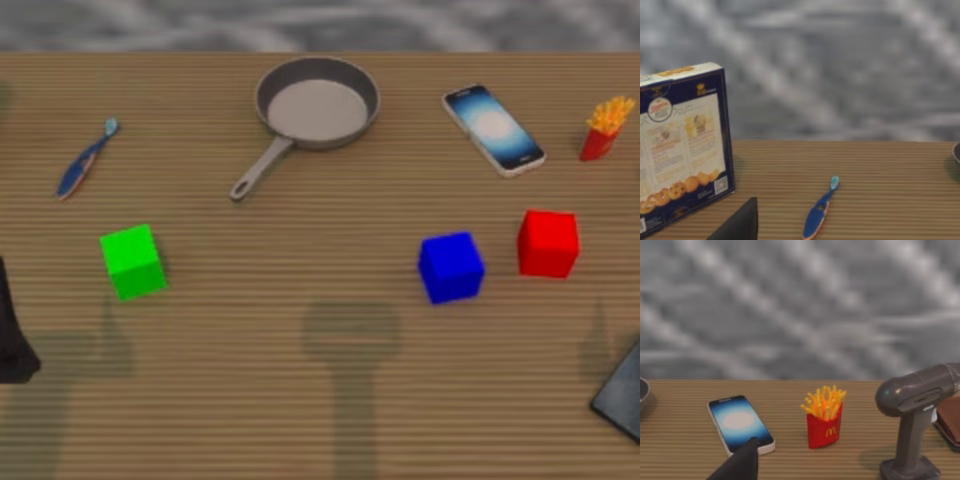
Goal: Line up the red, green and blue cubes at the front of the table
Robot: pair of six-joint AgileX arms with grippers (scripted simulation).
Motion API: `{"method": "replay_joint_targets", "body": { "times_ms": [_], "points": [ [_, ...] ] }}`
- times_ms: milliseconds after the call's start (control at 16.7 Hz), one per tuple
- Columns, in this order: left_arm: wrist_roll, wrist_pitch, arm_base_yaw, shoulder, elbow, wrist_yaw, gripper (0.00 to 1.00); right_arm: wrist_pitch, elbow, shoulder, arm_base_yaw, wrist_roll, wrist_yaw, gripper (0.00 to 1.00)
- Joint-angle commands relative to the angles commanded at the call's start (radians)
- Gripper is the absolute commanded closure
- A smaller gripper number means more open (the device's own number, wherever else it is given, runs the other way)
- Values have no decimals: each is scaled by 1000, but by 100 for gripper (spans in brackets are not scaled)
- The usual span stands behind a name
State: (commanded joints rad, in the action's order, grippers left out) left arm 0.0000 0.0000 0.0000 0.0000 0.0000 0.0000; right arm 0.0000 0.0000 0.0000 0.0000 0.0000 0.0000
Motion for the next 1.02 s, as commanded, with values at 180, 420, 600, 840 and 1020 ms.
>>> {"method": "replay_joint_targets", "body": {
  "times_ms": [180,420,600,840,1020],
  "points": [
    [0,0,0,0,0,0,0,-7,10,10,1,2,0,0],
    [0,0,0,0,0,0,0,-99,151,154,20,29,0,0],
    [0,0,0,0,0,0,0,-220,346,371,45,66,-2,0],
    [0,0,0,0,0,0,0,-427,671,790,86,124,-2,0],
    [0,0,0,0,0,0,0,-600,925,1145,117,170,0,0]
  ]
}}
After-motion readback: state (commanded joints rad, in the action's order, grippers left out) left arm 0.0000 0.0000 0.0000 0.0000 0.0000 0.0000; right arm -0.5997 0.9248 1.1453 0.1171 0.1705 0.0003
